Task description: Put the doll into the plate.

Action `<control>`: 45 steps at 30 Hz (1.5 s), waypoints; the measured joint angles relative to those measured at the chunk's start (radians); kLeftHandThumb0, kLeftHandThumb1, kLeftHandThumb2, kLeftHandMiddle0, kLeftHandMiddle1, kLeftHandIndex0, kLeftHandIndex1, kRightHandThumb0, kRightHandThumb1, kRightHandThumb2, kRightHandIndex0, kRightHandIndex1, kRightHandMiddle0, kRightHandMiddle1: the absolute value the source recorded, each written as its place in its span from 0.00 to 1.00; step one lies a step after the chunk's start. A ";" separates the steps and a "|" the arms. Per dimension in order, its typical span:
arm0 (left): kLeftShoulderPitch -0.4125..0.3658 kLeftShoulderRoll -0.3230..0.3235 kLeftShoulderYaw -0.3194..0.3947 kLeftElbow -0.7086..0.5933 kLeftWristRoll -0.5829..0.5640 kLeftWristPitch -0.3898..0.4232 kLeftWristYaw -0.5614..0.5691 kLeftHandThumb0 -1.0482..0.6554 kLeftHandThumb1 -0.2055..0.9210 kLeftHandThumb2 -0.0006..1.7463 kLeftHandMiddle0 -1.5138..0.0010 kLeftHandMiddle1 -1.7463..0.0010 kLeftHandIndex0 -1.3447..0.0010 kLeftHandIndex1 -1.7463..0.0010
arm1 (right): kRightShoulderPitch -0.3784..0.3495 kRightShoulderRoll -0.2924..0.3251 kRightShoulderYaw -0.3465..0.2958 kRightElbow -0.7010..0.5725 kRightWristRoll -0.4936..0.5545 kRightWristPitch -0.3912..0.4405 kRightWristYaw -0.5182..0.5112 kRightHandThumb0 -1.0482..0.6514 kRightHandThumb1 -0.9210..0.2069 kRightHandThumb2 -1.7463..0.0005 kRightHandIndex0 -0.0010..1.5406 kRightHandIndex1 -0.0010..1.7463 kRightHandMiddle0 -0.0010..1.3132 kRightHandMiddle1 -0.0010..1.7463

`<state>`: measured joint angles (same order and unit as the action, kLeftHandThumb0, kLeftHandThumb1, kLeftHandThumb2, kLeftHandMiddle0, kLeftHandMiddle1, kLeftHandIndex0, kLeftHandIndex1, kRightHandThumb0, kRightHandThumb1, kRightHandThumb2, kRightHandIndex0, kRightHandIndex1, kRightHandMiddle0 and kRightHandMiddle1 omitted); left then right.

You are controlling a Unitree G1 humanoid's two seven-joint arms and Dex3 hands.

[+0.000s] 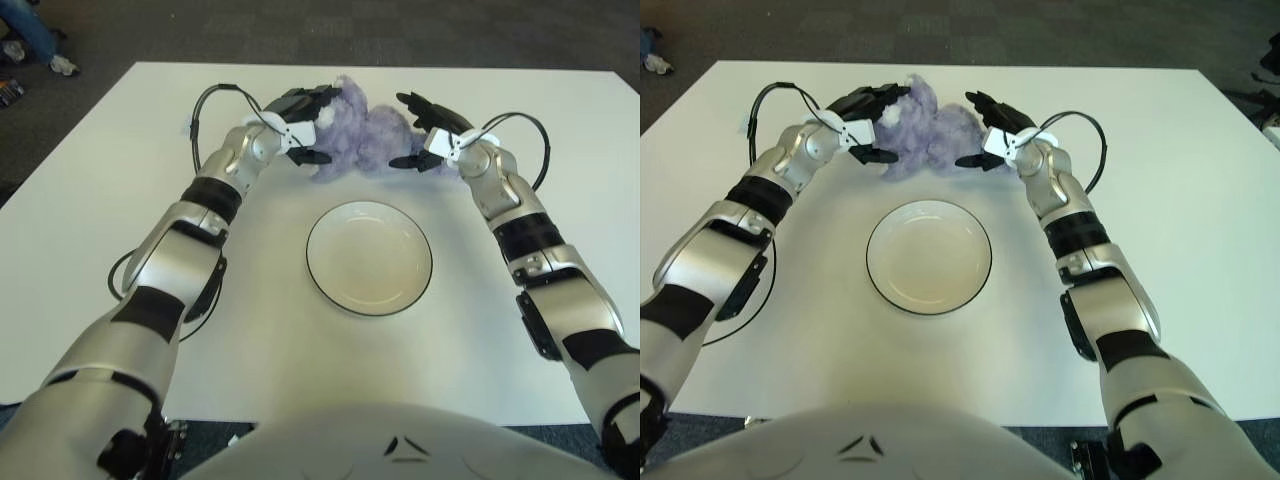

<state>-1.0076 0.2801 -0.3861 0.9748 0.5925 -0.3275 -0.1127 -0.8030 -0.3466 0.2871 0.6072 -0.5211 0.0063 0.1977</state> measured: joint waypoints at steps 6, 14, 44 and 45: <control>-0.015 -0.009 -0.019 0.049 0.012 -0.011 0.035 0.22 0.54 0.46 0.96 0.86 1.00 0.80 | -0.022 0.010 0.011 0.075 -0.001 -0.042 -0.017 0.12 0.34 0.67 0.00 0.75 0.00 0.06; -0.046 -0.018 -0.060 0.112 0.050 -0.012 0.100 0.21 0.55 0.46 0.99 0.88 1.00 0.79 | -0.055 0.018 0.019 0.155 -0.002 -0.073 -0.047 0.14 0.37 0.65 0.00 0.60 0.00 0.05; -0.113 -0.111 -0.150 0.293 0.119 0.095 0.346 0.57 0.27 0.74 1.00 0.23 1.00 0.30 | -0.135 0.051 0.098 0.339 -0.065 -0.002 -0.150 0.03 0.24 0.78 0.03 0.99 0.00 0.24; -0.113 -0.113 -0.153 0.295 0.121 0.099 0.350 0.58 0.27 0.74 1.00 0.21 1.00 0.27 | -0.136 0.053 0.100 0.343 -0.066 0.001 -0.150 0.04 0.25 0.78 0.03 1.00 0.00 0.25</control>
<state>-1.1209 0.1675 -0.5391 1.2694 0.7136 -0.2282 0.2374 -0.9393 -0.2933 0.3867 0.9500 -0.5866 0.0075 0.0480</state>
